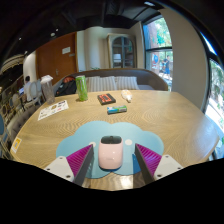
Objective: Arrange mouse
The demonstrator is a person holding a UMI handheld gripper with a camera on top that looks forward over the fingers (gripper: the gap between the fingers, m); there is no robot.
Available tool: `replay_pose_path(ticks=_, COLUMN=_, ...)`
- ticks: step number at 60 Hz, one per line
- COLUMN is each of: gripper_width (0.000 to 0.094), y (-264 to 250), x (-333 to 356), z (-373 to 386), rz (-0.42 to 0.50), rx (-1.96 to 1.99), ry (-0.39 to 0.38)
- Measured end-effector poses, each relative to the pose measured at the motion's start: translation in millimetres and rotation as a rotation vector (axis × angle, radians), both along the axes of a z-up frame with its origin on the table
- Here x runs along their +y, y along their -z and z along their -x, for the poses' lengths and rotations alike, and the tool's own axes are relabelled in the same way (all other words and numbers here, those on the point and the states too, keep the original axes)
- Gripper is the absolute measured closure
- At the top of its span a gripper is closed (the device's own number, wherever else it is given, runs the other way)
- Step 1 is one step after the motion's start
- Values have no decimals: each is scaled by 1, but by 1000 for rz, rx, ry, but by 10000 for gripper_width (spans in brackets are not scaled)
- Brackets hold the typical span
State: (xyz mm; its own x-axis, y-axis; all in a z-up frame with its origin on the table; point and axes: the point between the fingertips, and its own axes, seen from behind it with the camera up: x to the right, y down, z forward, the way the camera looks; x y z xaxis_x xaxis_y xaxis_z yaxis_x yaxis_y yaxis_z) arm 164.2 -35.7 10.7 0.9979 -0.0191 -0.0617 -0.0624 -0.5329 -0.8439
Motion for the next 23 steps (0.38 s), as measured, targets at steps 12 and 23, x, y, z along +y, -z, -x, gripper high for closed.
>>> replay_pose_path(ticks=12, gripper_width=82, y=-29, x=-56, z=-21, rz=-38, rx=28, ry=19)
replay_pose_path(ticks=23, gripper_width=83, y=-40, x=-115, z=-58, rz=-35, rx=7, ry=60)
